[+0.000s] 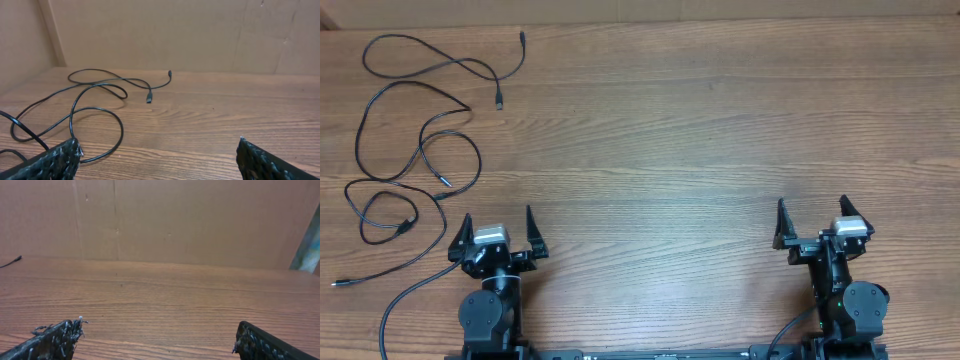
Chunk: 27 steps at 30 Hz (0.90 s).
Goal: Untangle cables
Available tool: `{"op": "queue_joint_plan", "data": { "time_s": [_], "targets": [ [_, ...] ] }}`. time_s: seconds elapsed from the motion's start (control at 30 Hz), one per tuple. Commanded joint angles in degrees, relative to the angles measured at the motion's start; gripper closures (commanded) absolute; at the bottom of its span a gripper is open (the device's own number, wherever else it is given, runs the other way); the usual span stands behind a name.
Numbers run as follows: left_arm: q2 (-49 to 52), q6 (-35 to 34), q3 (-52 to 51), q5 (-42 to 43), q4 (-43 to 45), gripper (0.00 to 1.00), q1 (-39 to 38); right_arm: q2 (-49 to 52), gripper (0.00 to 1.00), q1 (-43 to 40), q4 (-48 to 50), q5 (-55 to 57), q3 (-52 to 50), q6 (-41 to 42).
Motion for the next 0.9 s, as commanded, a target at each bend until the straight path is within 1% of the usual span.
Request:
{"op": "queue_joint_plan", "data": {
  "time_s": [0.0,0.33,0.47,0.6,0.73,0.87],
  "targets": [
    [-0.52,0.90,-0.20,0.55,-0.04,0.00,-0.37,-0.66,0.00,-0.11,0.35,0.48,-0.57,0.17],
    [-0.52,0.90,-0.20,0.55,-0.02,0.00,-0.37,-0.68,0.00,-0.11,0.35,1.81,-0.57,-0.07],
    [-0.52,0.90,-0.20,0.55,-0.02,0.00,-0.37,-0.68,0.00,0.76,0.24,0.98,-0.59,1.86],
    [-0.52,0.90,-0.20,0.55,-0.02,0.00,-0.37,-0.68,0.00,2.32,0.24,0.94,-0.59,2.01],
    [-0.52,0.90,-0.20,0.55,-0.02,0.00,-0.37,-0.68,0.00,2.45,0.22,1.36,-0.59,4.46],
    [-0.52,0.90,-0.20,0.55,-0.02,0.00,-0.37,-0.68,0.00,2.45,0.22,1.38,-0.59,4.50]
  ]
}}
